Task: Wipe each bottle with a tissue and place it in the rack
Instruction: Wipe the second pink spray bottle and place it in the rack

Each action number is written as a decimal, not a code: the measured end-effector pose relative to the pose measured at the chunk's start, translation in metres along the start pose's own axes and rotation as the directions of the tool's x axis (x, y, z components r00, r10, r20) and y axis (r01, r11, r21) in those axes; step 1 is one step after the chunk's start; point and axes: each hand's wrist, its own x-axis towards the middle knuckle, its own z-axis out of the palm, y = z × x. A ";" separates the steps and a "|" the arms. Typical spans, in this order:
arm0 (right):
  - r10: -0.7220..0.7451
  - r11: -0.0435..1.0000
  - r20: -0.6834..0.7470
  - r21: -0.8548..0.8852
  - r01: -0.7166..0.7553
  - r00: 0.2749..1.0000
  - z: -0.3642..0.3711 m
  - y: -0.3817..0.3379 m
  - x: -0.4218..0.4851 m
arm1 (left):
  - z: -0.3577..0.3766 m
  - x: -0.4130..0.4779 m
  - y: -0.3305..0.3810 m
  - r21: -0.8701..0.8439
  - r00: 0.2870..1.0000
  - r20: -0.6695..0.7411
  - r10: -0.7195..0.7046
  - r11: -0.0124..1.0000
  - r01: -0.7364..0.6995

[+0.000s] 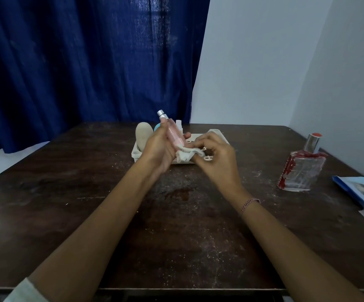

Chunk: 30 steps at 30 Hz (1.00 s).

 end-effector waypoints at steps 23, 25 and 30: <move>-0.140 0.990 0.024 0.017 0.140 0.990 -0.008 -0.001 -0.002 | 0.006 0.002 -0.010 -0.185 0.996 -0.012 -0.093 0.979 0.089; -0.098 0.992 0.050 0.084 0.094 0.994 -0.008 -0.002 -0.001 | 0.005 0.003 -0.008 -0.138 0.997 -0.057 -0.044 0.990 0.036; 0.024 0.998 0.221 0.054 -0.037 0.975 -0.012 0.006 0.007 | 0.000 0.006 -0.005 0.132 0.982 -0.099 0.162 0.980 -0.148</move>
